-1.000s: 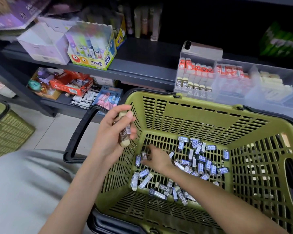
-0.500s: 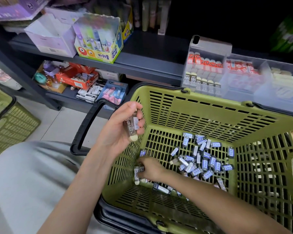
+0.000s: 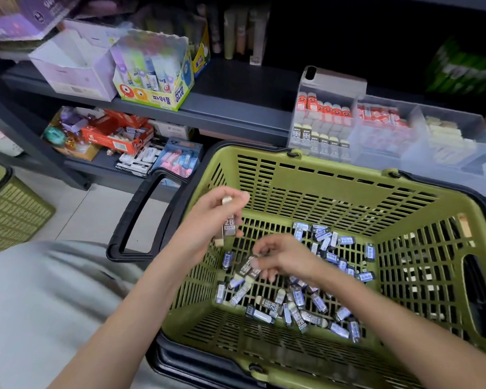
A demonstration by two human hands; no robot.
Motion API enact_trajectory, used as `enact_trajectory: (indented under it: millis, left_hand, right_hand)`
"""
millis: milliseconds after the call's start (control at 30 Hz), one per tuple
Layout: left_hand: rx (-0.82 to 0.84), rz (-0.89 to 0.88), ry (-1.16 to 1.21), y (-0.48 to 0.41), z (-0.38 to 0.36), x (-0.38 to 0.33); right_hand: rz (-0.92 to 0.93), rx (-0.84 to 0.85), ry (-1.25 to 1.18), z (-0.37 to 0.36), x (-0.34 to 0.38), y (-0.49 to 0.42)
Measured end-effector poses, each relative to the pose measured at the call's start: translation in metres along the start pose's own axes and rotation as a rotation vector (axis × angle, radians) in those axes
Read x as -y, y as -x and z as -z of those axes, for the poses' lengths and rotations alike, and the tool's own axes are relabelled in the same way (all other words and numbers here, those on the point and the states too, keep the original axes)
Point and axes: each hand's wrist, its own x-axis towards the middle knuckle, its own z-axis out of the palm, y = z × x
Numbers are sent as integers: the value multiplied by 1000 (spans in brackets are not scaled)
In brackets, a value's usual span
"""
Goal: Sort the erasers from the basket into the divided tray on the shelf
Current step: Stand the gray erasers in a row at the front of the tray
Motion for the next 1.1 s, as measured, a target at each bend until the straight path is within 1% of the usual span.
enact_trajectory:
  millis: [67, 100, 133, 200, 233, 300, 400, 433, 467, 500, 533, 567, 600, 633, 667, 700, 767, 833, 1000, 1100]
  left_hand:
    - [38, 53, -135, -2, -7, 1]
    - [79, 79, -179, -2, -10, 1]
    - [155, 110, -188, -3, -14, 0]
    - [358, 162, -96, -4, -26, -2]
    - [411, 184, -20, -4, -30, -4]
    - [402, 246, 144, -5, -35, -3]
    - [317, 342, 240, -7, -34, 0]
    - [276, 367, 258, -8, -34, 1]
    - [229, 394, 284, -8, -33, 1]
    - [182, 418, 318, -8, -33, 0]
    - [145, 430, 351, -9, -33, 0]
    - [123, 430, 374, -9, -32, -1]
    - [113, 422, 382, -9, -31, -2]
    - [111, 413, 380, -8, -30, -3]
    - [111, 404, 370, -8, -29, -4]
    - [114, 395, 355, -8, -28, -4]
    - [118, 382, 324, -8, -27, -5]
    - [116, 371, 309, -8, -28, -5]
    - [97, 359, 294, -9, -27, -4]
    - [97, 347, 294, -10, -26, -4]
  right_hand:
    - [68, 32, -108, 14, 25, 20]
    - [112, 45, -150, 17, 35, 28]
    - [154, 38, -164, 17, 43, 33]
    - [211, -49, -94, 11, 55, 38]
    - [232, -108, -56, 6, 59, 39]
    - [284, -178, -77, 1, 59, 41]
    - [330, -210, -397, 10, 48, 43]
    - [335, -243, -433, 14, 40, 41]
    - [306, -286, -339, 17, 29, 37]
    - [237, -305, -94, 18, 15, 33]
    - [136, -269, 259, 18, -2, 27]
    - [36, -168, 623, 17, -21, 21]
    - [-23, -38, 937, 15, -40, 15]
    - [-20, 69, 1178, 15, -56, 11]
    - [37, 142, 1347, 14, -69, 7]
    - [116, 186, 1455, 13, -79, 3]
    - [239, 232, 1518, 10, -93, -4]
    - [283, 242, 1491, 7, -98, -8]
    - [249, 258, 1458, 11, -100, -12]
    - [220, 275, 1485, 14, -101, -14]
